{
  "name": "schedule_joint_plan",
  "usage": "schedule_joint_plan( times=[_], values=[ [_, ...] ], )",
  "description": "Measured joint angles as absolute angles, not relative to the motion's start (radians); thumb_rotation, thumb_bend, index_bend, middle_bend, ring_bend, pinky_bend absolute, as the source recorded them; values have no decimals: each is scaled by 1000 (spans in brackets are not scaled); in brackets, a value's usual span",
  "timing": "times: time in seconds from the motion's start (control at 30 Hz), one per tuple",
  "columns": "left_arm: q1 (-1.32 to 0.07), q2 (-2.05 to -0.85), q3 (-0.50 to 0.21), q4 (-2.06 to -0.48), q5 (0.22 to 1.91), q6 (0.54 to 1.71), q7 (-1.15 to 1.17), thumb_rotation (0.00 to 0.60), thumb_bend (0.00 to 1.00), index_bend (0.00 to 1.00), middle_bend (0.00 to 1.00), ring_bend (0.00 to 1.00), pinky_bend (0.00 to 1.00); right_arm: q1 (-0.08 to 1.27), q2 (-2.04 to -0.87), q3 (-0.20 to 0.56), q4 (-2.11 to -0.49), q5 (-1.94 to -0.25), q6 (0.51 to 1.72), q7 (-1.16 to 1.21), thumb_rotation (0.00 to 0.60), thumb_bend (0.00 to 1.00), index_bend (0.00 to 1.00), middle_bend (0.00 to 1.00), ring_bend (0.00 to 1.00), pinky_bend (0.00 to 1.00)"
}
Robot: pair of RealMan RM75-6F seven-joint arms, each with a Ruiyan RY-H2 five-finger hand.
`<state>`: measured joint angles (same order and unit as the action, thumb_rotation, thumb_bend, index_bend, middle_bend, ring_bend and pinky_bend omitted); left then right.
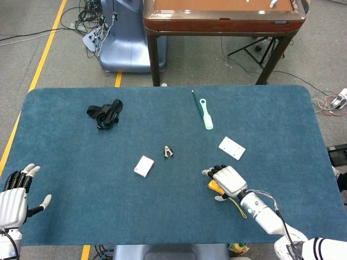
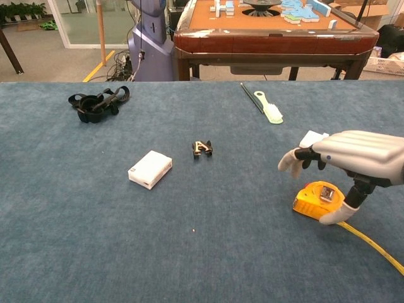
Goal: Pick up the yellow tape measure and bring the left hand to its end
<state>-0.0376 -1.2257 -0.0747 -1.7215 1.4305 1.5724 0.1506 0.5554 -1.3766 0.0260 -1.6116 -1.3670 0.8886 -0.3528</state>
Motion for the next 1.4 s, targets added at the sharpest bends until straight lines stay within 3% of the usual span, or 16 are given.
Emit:
schedule_joint_plan(
  times=[0.67, 1.07, 1.4],
  values=[
    [-31, -1219, -72, -1716, 1430, 1563, 122, 600, 219, 149, 106, 100, 57, 541, -1405, 2, -1594, -1300, 920, -436, 600, 0, 230, 264, 240, 273],
    [-28, -1221, -72, -1714, 1427, 1560, 114, 600, 219, 148, 106, 100, 57, 587, -1457, 49, -1492, -1193, 891, -498, 600, 0, 230, 265, 239, 273],
    [-28, -1220, -72, -1714, 1426, 1554, 114, 600, 218, 149, 106, 100, 57, 602, -1445, 28, -1523, -1221, 877, -479, 600, 15, 230, 271, 240, 273]
  ],
)
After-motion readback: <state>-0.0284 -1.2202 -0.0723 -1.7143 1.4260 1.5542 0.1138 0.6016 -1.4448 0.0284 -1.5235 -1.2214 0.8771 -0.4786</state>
